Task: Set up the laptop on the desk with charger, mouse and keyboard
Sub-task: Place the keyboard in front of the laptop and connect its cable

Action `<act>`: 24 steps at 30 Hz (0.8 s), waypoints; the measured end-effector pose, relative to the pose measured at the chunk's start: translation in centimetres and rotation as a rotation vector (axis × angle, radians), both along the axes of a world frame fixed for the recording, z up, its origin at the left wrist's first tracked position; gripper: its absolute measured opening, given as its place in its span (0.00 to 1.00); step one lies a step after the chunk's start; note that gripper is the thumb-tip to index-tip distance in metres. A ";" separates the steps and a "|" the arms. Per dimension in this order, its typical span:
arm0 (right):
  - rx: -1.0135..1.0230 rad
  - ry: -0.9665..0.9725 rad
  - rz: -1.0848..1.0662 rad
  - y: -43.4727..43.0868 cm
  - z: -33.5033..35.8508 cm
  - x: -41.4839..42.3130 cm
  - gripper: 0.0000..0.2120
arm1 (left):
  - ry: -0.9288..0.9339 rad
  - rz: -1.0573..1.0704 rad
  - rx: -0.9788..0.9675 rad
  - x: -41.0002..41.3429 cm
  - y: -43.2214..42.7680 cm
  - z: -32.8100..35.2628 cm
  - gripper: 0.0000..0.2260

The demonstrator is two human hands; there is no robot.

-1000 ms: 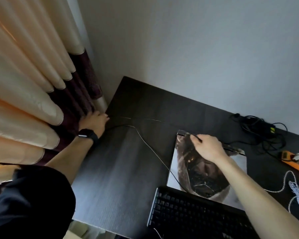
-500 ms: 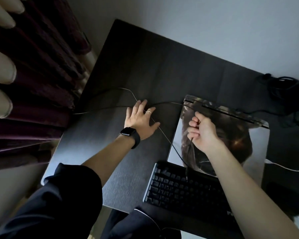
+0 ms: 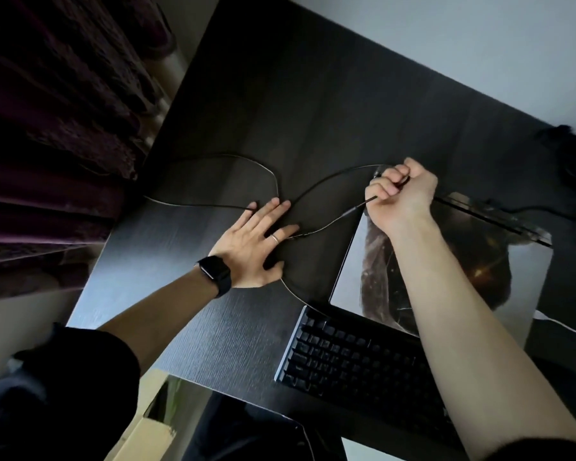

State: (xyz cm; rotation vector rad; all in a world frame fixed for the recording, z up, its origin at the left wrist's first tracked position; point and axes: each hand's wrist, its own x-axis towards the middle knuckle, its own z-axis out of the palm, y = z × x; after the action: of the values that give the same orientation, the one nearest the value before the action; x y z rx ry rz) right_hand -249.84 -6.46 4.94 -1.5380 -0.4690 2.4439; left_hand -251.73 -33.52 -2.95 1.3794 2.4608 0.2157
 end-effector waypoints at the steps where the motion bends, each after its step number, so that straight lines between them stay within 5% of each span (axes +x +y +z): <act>1: 0.037 -0.021 -0.038 -0.1 -0.3 -0.1 0.21 | -0.002 0.000 0.000 -0.2 -0.3 -0.1 0.34; 6: 0.213 -0.060 -0.079 -0.1 -0.2 -0.9 0.19 | 0.077 0.134 0.100 -4.7 2.9 -0.2 0.27; 11: 0.431 -0.103 -0.091 0.0 1.1 -3.0 0.18 | -0.029 0.017 -0.042 -9.2 8.5 1.1 0.25; 18: 0.284 -0.124 -0.164 1.2 2.2 -4.7 0.18 | 0.161 0.047 0.348 -6.2 7.8 3.4 0.13; 24: 0.225 -0.134 -0.166 1.8 1.8 -5.1 0.18 | 0.237 -0.131 0.332 -6.1 5.8 2.1 0.17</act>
State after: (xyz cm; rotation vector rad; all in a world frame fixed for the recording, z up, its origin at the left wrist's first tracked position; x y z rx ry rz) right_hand -254.98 -4.67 6.72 -1.5819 -0.5925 2.0946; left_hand -257.83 -27.75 -0.88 1.7888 2.5973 0.4732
